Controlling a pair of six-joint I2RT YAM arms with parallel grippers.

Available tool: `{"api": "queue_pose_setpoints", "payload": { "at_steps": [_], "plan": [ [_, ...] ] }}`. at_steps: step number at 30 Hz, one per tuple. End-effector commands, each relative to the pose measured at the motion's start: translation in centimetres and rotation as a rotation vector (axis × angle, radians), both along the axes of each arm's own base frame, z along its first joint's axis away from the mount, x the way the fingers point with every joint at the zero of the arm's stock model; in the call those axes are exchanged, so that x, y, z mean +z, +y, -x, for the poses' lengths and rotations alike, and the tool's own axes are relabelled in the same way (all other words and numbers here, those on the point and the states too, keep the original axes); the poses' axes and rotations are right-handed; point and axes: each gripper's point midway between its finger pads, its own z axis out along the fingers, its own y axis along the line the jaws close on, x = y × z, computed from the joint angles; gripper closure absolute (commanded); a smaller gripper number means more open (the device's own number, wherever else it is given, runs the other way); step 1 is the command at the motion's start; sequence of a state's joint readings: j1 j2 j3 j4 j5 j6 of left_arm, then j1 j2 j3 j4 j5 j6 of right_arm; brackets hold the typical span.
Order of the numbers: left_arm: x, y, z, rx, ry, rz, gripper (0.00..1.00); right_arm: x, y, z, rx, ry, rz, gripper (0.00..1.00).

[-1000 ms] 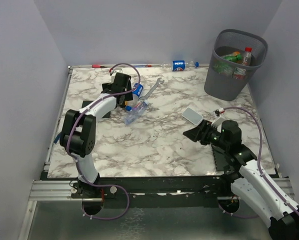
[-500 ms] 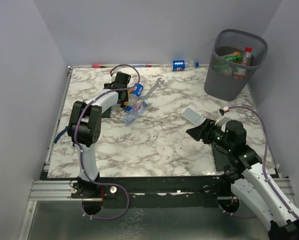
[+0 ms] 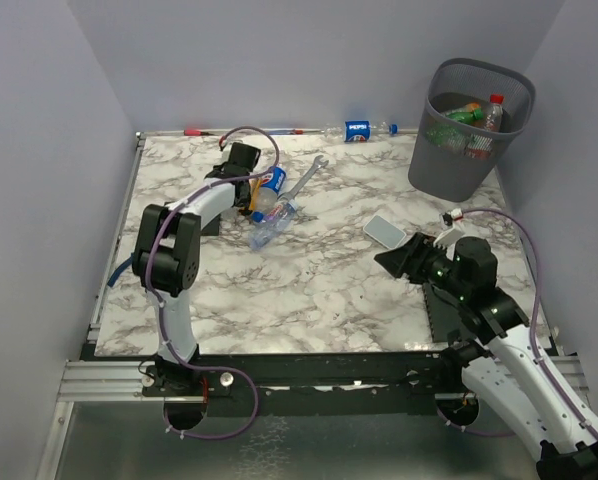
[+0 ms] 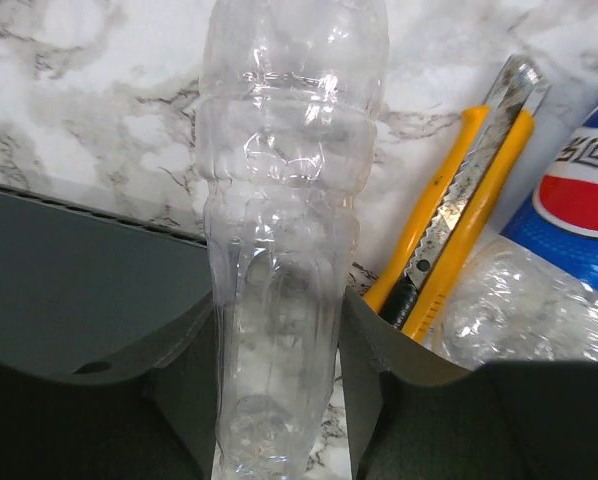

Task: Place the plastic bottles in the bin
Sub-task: Pick up the plastic bottle at the center of the board.

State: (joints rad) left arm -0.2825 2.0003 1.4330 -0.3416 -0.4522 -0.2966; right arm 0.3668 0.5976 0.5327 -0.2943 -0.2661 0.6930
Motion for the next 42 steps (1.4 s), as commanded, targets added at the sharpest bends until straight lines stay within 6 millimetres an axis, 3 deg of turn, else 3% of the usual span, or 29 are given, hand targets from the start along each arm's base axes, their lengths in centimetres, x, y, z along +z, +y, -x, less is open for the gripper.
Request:
{"api": "queue_pose_setpoints", "payload": {
  "at_steps": [1,3,8,12,14,16,20,23,27,30,34,42],
  "plan": [
    [11.2,0.2,-0.3,0.029,-0.249,0.089,0.59,1.6,-0.2,-0.2,-0.005,-0.035,0.016,0.36],
    [14.9,0.1,0.7,0.027,-0.329,0.140,0.60,2.7,-0.1,-0.3,0.005,-0.057,0.012,0.36],
    [24.0,-1.7,5.1,-0.094,-0.543,0.324,0.63,8.2,-0.2,-0.9,-0.009,-0.172,-0.010,0.34],
    [27.9,-6.6,10.0,-0.374,-0.671,0.545,0.67,13.1,0.7,-1.1,0.012,-0.286,-0.124,0.31],
    [28.8,-9.3,13.2,-0.536,-0.729,0.654,0.68,15.3,0.9,-0.9,-0.006,-0.302,-0.231,0.23],
    [28.7,-11.2,16.3,-0.680,-0.785,0.726,0.68,17.3,1.3,-0.5,0.005,-0.333,-0.333,0.18],
    [25.3,-13.1,21.1,-0.823,-0.762,0.774,0.67,18.6,2.6,0.5,0.121,-0.436,-0.370,0.13],
    [23.0,-14.1,23.7,-0.892,-0.725,0.794,0.65,16.7,2.8,-0.4,0.115,-0.380,-0.330,0.07],
    [21.2,-14.5,26.2,-0.958,-0.723,0.812,0.65,13.8,4.0,-0.7,0.202,-0.320,-0.215,0.10],
    [20.5,-14.9,27.4,-1.006,-0.742,0.816,0.65,12.2,4.5,-0.6,0.205,-0.287,-0.166,0.13],
    [20.5,-15.6,28.0,-1.054,-0.747,0.817,0.66,12.3,5.7,-0.5,0.191,-0.315,-0.112,0.14],
    [20.0,-15.9,28.4,-1.083,-0.744,0.810,0.67,13.6,10.4,-0.1,0.220,-0.399,-0.039,0.17]
  ]
}}
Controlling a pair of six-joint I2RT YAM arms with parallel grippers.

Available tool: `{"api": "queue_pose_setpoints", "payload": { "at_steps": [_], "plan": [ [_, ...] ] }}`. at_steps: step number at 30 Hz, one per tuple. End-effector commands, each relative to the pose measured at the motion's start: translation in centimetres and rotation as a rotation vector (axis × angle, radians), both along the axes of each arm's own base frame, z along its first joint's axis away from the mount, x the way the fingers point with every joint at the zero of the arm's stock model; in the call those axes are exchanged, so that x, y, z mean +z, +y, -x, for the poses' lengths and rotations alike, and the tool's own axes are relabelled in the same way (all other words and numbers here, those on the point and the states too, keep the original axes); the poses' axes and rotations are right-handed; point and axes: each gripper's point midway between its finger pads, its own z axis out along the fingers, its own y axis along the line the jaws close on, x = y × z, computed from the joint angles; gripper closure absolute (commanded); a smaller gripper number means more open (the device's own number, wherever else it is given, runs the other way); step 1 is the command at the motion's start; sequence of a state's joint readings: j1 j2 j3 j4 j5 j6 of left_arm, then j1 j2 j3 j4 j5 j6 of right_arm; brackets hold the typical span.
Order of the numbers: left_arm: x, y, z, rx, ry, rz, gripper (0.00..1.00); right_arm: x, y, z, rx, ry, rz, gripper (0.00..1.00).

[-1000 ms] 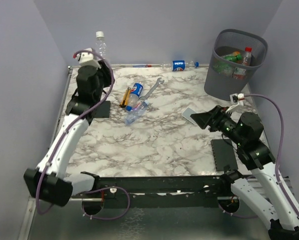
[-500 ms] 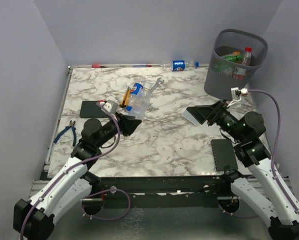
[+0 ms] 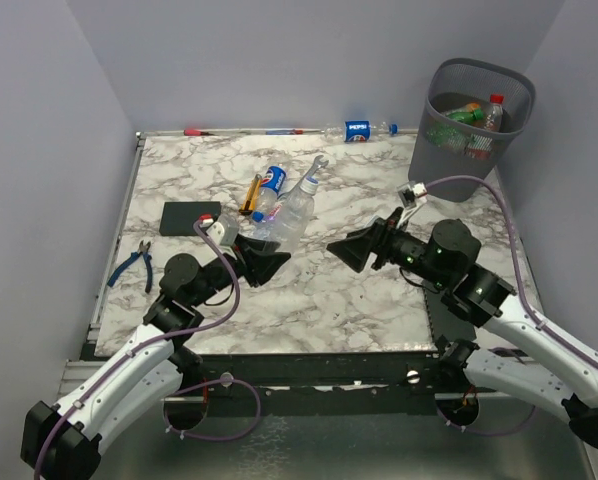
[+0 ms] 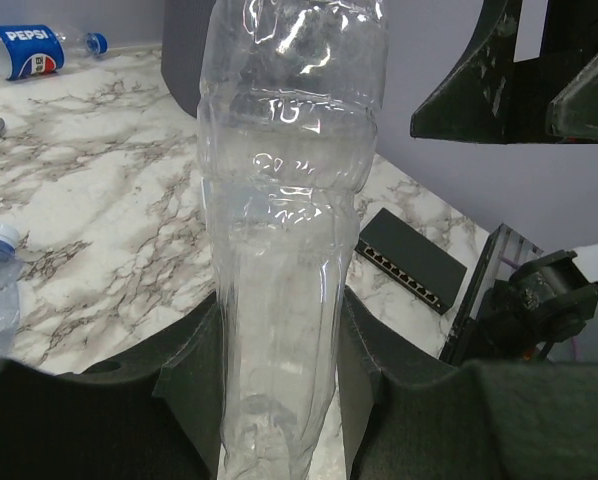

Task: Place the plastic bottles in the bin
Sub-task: Pick up the plastic bottle at the center of the board.

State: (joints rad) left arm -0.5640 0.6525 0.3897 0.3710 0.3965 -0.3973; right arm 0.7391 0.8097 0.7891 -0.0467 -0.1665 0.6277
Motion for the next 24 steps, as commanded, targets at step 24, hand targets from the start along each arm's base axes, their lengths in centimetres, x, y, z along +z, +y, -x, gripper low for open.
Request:
{"api": "queue_pose_setpoints", "payload": {
  "at_steps": [24],
  "plan": [
    [0.7,-0.1,1.2,-0.027,-0.083,0.018,0.69,8.0,7.2,-6.4,-0.064,-0.029,-0.117,0.24]
  ]
}}
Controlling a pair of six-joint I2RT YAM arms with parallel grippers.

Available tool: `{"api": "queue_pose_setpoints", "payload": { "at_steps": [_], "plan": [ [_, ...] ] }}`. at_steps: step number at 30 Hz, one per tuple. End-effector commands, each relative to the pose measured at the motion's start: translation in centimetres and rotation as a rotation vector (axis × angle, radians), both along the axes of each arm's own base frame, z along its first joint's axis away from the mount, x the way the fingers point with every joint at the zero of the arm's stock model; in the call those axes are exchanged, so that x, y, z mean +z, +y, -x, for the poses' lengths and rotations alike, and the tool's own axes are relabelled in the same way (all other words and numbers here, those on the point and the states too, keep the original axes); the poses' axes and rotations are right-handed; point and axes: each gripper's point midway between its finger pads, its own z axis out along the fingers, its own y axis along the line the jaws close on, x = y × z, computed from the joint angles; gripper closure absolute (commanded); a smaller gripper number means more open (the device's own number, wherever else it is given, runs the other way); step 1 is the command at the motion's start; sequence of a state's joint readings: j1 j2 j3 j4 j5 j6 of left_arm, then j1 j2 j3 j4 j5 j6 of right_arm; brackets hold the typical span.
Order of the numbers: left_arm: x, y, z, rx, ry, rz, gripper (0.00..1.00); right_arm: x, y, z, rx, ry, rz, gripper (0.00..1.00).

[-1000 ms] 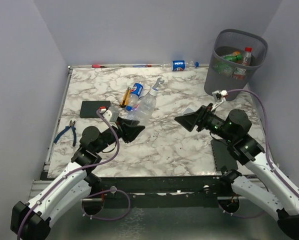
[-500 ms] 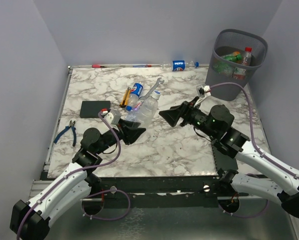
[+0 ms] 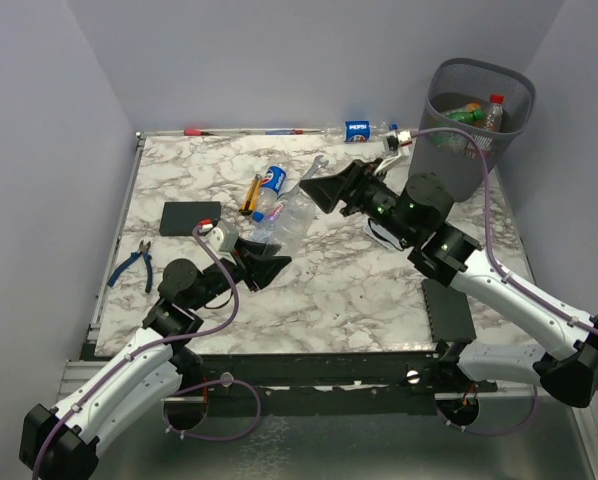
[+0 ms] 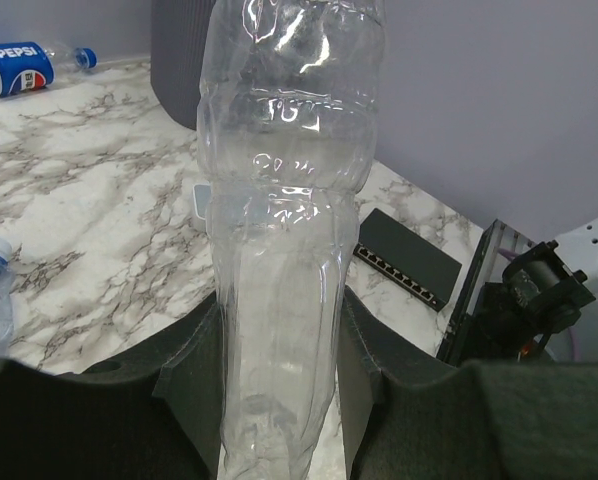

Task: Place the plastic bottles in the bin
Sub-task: Pick up the plastic bottle at the center of the board.

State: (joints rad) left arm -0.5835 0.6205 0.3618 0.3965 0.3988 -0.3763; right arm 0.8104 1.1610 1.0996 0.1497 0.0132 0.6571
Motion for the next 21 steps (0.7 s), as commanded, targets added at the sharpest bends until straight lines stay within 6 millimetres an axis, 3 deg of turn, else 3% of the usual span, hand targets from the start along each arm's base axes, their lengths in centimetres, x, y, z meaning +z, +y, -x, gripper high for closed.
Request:
{"api": "queue_pose_setpoints", "payload": {
  "at_steps": [1,4,9,11,13,15,19,21],
  "plan": [
    [0.6,0.0,0.3,-0.005,-0.037,0.016,0.69,0.0,1.9,0.2,0.071,0.066,0.021,0.27],
    [0.7,0.0,0.3,-0.003,-0.035,0.020,0.69,-0.7,3.1,0.3,0.119,0.108,0.051,0.37],
    [0.8,0.1,0.4,-0.002,-0.040,0.024,0.69,-1.2,3.1,0.3,0.121,0.121,0.054,0.56],
    [0.8,0.1,0.4,0.000,-0.041,0.023,0.69,-1.8,3.2,0.4,0.126,0.139,0.075,0.53],
    [0.9,0.1,0.3,0.000,-0.042,0.023,0.69,-2.3,3.2,0.4,0.129,0.155,0.095,0.43],
    [0.8,0.1,0.3,0.001,-0.041,0.022,0.69,-2.7,3.2,0.3,0.122,0.168,0.105,0.41],
    [0.9,0.1,0.4,-0.001,-0.042,0.022,0.69,-3.6,3.1,0.3,0.118,0.189,0.115,0.44],
    [0.8,0.1,0.3,0.000,-0.041,0.022,0.69,-3.9,3.1,0.3,0.117,0.195,0.117,0.55]
  ]
}}
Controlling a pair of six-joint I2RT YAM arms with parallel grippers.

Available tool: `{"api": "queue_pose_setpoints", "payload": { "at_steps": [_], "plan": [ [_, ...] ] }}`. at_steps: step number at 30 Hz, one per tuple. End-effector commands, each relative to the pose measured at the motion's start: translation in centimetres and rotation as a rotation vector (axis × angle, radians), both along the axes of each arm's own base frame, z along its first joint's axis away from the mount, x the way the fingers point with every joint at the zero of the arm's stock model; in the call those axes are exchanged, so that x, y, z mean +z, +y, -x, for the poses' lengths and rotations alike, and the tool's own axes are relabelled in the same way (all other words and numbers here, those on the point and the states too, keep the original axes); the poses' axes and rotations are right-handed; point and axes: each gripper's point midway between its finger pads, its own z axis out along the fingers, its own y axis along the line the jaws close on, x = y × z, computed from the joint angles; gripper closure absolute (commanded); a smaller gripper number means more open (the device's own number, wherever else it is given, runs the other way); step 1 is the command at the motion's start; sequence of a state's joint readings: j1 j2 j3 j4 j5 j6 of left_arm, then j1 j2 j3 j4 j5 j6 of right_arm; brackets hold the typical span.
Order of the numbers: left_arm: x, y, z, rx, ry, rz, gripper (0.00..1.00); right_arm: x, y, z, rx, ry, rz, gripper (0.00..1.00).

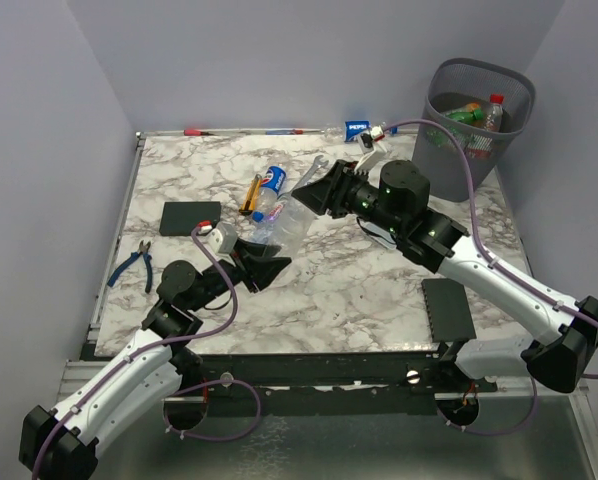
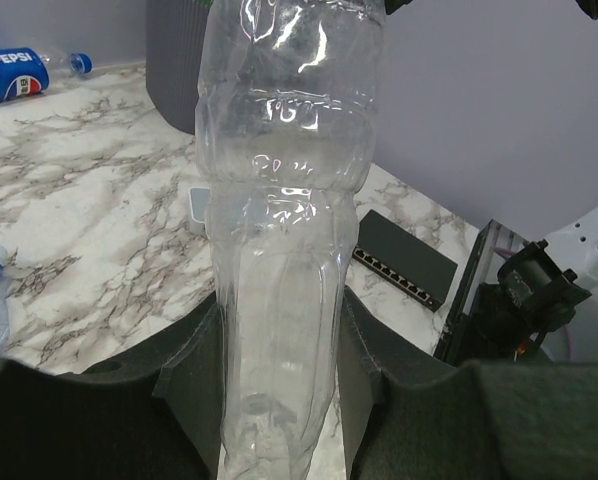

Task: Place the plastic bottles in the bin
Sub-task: Pick up the plastic bottle at the center of the board, then place the plastic bottle in the trash bin.

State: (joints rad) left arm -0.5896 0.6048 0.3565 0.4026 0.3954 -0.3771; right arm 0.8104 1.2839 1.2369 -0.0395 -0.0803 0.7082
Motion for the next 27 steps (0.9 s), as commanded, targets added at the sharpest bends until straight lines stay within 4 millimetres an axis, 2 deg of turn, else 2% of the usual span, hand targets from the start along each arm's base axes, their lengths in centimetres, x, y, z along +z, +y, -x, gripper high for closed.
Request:
{"api": "queue_pose_setpoints", "payload": {
  "at_steps": [1,4,5,6,10,13,16,21,23,26,27],
  "plan": [
    [0.5,0.1,0.1,0.004,-0.028,0.013,0.69,-1.2,0.2,0.5,0.020,0.036,0.023,0.62],
    [0.5,0.1,0.1,0.004,-0.026,0.014,0.67,-0.6,0.0,0.6,0.017,0.019,0.004,0.84],
    [0.5,0.1,0.0,0.008,-0.020,0.015,0.60,-0.4,-0.1,0.6,0.013,0.015,0.002,0.94],
    [0.5,0.1,0.0,0.007,-0.018,0.015,0.50,-0.2,-0.2,0.6,0.009,0.013,0.001,0.99],
    [0.2,0.5,-0.8,0.057,0.014,0.006,0.03,0.9,-1.0,0.9,-0.005,-0.015,0.002,1.00],
    [0.1,1.6,-1.9,0.151,0.043,-0.024,0.01,3.4,-2.7,0.7,-0.058,-0.087,0.060,1.00],
    [0.5,3.7,-3.4,0.295,0.052,-0.045,0.01,8.3,-7.4,-0.3,-0.237,-0.225,0.177,1.00],
    [1.0,7.2,-5.1,0.510,0.043,-0.026,0.01,17.1,-19.1,-2.9,-0.760,-0.392,0.352,1.00],
    [0.9,8.5,-5.5,0.586,0.048,-0.027,0.01,20.6,-22.5,-3.5,-0.928,-0.472,0.376,1.00],
    [0.6,10.7,-6.0,0.706,0.058,-0.038,0.01,23.8,-27.2,-5.8,-1.111,-0.513,0.390,1.00],
    [0.4,11.5,-6.2,0.752,0.066,-0.042,0.01,24.3,-28.2,-6.6,-1.162,-0.510,0.370,1.00]
  ]
}}
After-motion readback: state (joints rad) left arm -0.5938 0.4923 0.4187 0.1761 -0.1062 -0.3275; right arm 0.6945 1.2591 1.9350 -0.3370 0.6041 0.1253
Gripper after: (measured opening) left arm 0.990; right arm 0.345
